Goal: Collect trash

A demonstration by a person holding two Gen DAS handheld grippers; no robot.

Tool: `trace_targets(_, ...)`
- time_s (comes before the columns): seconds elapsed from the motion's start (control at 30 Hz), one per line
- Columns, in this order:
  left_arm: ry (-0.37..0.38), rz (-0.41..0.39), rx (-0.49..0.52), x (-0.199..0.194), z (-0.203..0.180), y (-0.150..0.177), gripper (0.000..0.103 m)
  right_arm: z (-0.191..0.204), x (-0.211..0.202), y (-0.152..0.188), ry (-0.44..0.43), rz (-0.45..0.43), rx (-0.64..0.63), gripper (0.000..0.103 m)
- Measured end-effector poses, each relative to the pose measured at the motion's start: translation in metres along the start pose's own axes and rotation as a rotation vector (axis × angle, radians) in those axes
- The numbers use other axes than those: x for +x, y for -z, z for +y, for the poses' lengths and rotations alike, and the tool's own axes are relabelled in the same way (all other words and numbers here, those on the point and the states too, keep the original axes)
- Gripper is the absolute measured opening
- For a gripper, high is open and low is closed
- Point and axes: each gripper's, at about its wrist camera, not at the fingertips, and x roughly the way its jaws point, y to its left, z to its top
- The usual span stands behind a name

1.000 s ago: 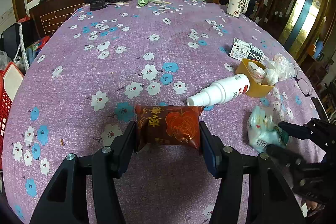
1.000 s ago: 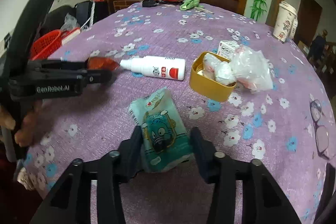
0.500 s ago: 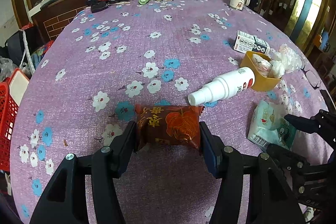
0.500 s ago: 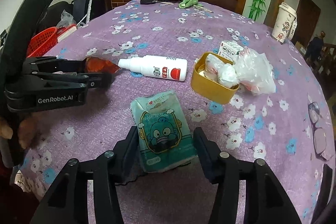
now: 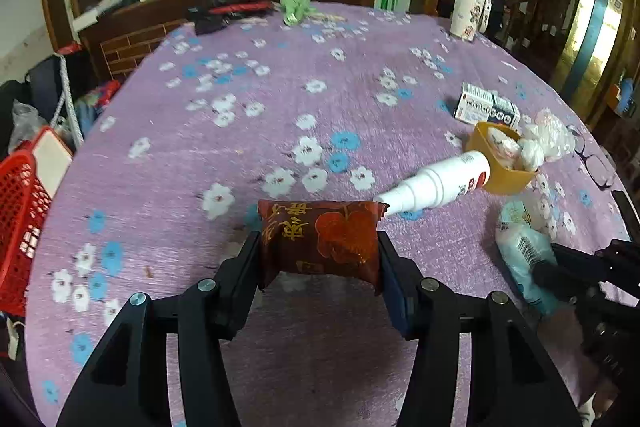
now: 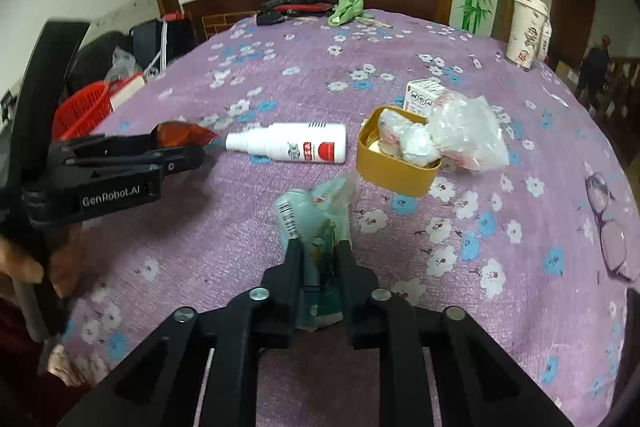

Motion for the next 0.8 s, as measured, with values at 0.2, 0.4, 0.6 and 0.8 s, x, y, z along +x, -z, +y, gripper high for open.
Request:
trace_targets(0.2,0.001,-0.030,0.006,-0.013,-0.002,-0.002,0.053,-0.001,-0.003,-0.002,-0.005,-0.003,0.015,0.006)
trace_targets(0.4,0.001,-0.021,0.008,-0.014,-0.001,0.001,0.053,-0.012,-0.006,-0.002,-0.085,-0.001,0.073,0.016)
trace_targets(0.6,0.008,-0.023,0.010,-0.014,-0.001,0.001,0.053,-0.007,-0.008,0.000,-0.023,-0.006,0.012,0.045)
trace_targets(0.8,0.015,-0.016,0.012,-0.013,-0.002,0.004,0.053,-0.005,0.012,0.003,-0.025,0.039,-0.006,0.064)
